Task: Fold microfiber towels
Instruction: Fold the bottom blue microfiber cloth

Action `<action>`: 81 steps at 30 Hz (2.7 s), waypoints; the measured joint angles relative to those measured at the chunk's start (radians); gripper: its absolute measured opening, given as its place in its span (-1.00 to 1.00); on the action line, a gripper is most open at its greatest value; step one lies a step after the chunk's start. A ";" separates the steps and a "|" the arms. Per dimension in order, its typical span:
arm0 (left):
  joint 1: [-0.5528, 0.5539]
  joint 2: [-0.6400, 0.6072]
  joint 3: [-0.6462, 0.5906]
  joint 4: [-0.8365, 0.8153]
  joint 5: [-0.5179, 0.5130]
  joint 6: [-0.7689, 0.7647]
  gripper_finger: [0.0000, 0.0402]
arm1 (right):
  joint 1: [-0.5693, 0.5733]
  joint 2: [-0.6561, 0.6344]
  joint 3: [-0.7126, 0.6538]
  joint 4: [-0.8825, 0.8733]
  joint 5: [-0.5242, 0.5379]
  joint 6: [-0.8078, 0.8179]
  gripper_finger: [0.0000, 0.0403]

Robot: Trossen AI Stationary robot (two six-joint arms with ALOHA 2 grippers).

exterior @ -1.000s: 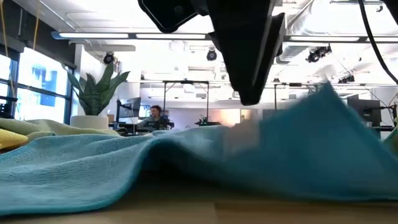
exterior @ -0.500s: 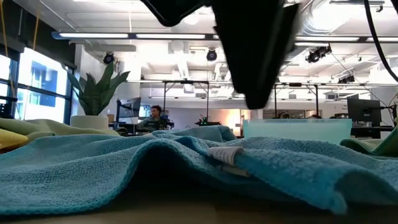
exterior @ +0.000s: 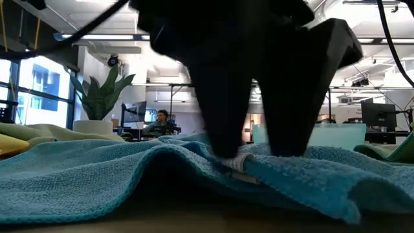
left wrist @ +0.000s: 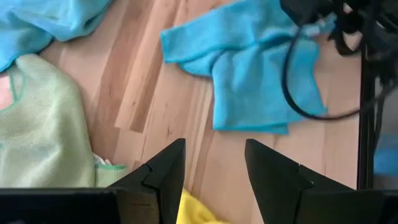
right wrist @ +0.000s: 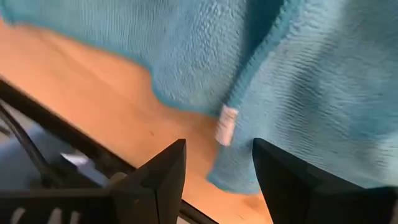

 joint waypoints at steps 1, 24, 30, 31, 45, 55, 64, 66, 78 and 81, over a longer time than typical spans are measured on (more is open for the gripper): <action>-0.003 0.000 0.000 -0.002 0.009 0.011 -0.22 | 0.006 0.006 0.000 0.006 0.003 0.031 -0.11; -0.014 0.000 0.000 0.000 0.013 0.052 -0.22 | 0.026 0.018 0.000 -0.165 0.000 0.065 -0.47; -0.014 0.000 0.000 0.001 -0.005 0.046 -0.22 | 0.027 0.018 0.003 -0.167 -0.030 -0.030 -0.94; -0.013 0.000 0.000 0.001 -0.006 0.046 -0.22 | 0.027 0.018 0.009 -0.170 -0.030 -0.052 -0.97; 0.053 0.008 0.000 0.163 -0.027 0.347 -0.22 | 0.004 -0.096 0.053 -0.252 -0.006 -0.247 -0.99; 0.127 0.081 -0.035 0.418 -0.084 0.730 -0.22 | -0.015 -0.120 0.053 -0.232 0.037 -0.247 -1.00; 0.124 0.086 -0.293 0.900 0.073 0.935 -0.22 | 0.010 -0.120 0.053 -0.207 0.049 -0.200 -1.00; 0.147 0.096 -0.328 0.945 0.074 0.967 -0.22 | 0.015 -0.120 0.053 -0.188 0.046 -0.199 -1.00; 0.245 0.354 -0.385 1.323 0.245 1.046 -0.21 | 0.020 -0.120 0.054 -0.161 0.033 -0.126 -1.00; 0.246 0.420 -0.385 1.444 0.243 1.025 -0.21 | 0.020 -0.120 0.054 -0.162 0.032 -0.105 -1.00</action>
